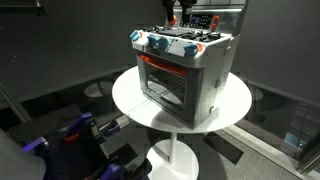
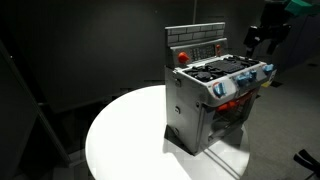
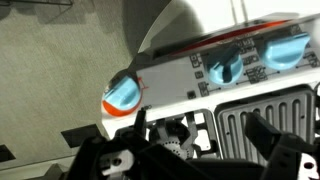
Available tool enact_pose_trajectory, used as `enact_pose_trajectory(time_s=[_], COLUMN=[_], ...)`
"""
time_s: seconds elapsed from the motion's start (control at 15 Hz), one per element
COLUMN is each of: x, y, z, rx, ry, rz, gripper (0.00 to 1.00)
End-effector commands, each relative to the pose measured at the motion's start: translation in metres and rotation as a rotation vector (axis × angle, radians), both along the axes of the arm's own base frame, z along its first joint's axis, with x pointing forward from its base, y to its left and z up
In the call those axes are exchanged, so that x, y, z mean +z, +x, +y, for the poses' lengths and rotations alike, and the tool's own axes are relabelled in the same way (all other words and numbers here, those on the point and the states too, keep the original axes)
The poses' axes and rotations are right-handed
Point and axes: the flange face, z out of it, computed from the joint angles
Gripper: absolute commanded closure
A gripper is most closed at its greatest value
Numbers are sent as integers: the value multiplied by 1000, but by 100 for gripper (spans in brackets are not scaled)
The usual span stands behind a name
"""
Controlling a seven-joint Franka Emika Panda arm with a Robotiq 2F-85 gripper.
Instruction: Press a button on the stove
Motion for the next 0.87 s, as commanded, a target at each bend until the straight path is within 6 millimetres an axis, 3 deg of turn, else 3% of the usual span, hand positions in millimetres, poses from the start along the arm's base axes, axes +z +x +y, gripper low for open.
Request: enact_pose_trajectory(time_s=[0.0, 0.6, 0.67, 0.8], x=[5, -5, -7, -10], y=[-36, -94, -79, -86], z=[1, 0, 1, 1], rx=[55, 54, 45, 46], ry=[29, 25, 9, 9], rz=[29, 101, 95, 101], gripper=[0, 0, 0, 0])
